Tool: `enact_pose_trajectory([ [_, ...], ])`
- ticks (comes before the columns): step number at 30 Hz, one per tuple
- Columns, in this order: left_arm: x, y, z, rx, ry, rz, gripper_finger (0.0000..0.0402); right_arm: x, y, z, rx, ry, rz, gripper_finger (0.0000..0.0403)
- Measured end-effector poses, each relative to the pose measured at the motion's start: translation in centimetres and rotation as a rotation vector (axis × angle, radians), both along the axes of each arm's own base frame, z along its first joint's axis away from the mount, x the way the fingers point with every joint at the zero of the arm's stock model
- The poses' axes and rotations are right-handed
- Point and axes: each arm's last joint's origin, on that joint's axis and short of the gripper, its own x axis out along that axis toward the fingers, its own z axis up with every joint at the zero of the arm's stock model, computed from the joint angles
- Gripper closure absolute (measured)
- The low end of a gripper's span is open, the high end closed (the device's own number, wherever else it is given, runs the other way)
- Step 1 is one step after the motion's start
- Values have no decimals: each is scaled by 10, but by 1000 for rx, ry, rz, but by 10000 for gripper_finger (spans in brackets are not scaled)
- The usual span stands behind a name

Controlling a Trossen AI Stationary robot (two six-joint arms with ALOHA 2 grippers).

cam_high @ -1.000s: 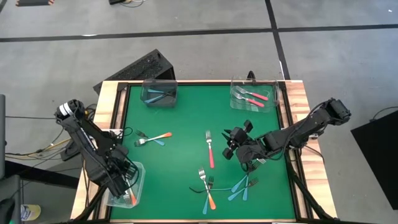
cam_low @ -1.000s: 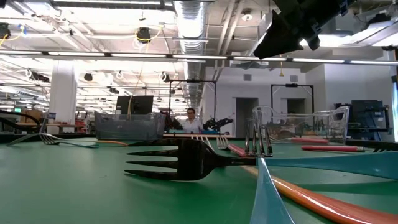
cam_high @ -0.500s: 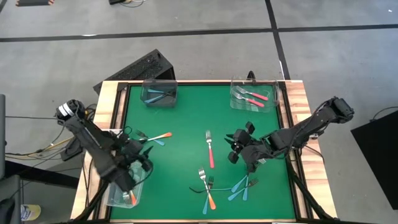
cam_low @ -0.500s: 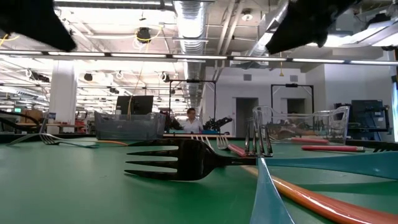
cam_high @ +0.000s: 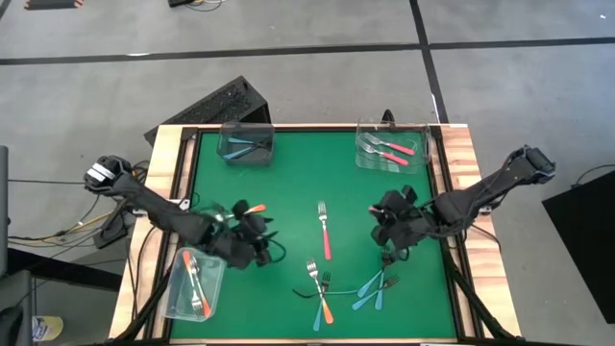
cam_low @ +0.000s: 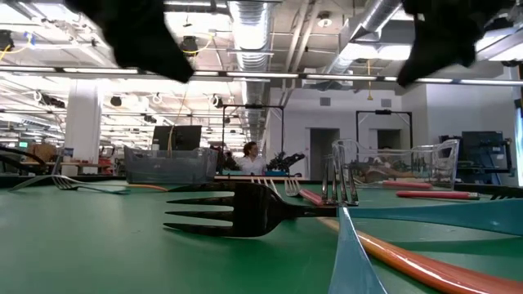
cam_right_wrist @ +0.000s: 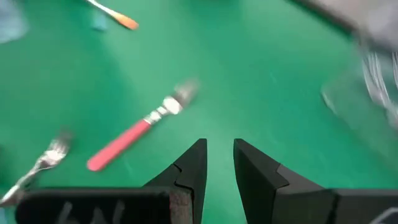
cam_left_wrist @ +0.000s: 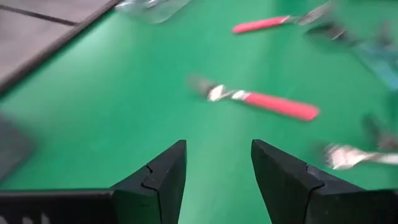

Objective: Sort silverware by color (type)
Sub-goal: Put the pink fork into the transparent bin

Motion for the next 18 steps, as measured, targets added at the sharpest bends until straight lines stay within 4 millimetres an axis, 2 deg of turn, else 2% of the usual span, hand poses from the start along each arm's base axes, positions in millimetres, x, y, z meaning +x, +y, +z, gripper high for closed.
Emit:
enact_pose_trajectory([
  [4,16,9,1,-44,-48,-156,233,-1,-1,-15,61,109,-93,296],
  [8,18,20,5,-13,-48,-163,233,0,-1,-29,40,200,-154,296],
  [15,13,59,43,40,-136,-168,233,6,-8,-46,21,332,-245,291],
  [18,14,70,44,39,-146,-163,233,9,-12,-56,21,414,-268,278],
])
